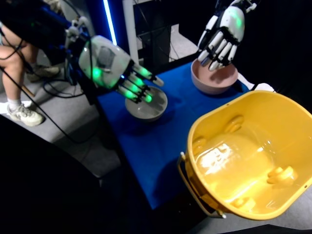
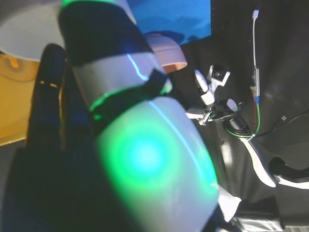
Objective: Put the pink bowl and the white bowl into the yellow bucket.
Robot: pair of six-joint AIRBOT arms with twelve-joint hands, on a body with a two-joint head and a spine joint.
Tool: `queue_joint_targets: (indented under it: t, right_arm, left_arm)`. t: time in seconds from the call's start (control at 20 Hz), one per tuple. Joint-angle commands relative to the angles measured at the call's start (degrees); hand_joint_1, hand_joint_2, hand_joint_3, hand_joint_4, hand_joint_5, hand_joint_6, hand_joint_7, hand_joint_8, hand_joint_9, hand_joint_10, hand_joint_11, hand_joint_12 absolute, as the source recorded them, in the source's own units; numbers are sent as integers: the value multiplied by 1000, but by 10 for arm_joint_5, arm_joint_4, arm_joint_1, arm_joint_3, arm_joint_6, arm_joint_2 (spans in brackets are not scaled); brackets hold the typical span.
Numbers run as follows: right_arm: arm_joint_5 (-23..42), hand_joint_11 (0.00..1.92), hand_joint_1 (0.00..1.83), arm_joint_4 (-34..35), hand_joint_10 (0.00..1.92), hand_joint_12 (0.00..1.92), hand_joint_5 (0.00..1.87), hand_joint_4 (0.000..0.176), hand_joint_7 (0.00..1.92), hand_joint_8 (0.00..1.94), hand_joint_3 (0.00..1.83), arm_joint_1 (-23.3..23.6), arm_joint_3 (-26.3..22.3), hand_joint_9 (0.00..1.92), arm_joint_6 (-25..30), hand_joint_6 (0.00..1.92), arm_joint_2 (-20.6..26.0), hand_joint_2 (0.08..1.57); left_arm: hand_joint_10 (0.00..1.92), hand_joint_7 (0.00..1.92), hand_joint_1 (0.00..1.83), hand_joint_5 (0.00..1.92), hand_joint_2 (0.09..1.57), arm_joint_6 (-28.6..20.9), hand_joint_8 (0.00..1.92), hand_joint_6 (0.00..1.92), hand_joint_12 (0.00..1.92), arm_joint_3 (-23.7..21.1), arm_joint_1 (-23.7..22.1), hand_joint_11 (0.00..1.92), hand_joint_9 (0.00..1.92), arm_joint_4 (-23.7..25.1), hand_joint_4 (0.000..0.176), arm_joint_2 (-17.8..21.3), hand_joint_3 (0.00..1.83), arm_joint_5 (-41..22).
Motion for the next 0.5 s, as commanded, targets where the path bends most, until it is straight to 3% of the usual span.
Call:
queue_joint_targets:
  t: [0.0, 0.2, 0.45]
  right_arm:
    - [-54, 60, 779, -20, 901, 1553, 583, 0, 533, 392, 1, 10, -3, 309, 2, 347, 3, 957]
    - [-54, 90, 760, -20, 895, 1525, 624, 0, 568, 356, 3, 10, -3, 337, 2, 265, 2, 965]
    - [-54, 125, 800, -20, 849, 1475, 604, 0, 579, 321, 0, 4, 23, 358, 2, 212, -35, 899]
  left_arm:
    - [354, 390, 905, 478, 981, -5, 7, 9, 1296, 1, -1, 0, 246, -31, 0, -5, 0, 63]
    - [383, 412, 870, 485, 991, -5, 9, 4, 1368, 3, 4, 0, 266, -35, 0, -14, 3, 63]
    - [365, 375, 837, 425, 1005, -4, 0, 0, 1254, 33, 25, 0, 203, -61, 0, -63, 3, 62]
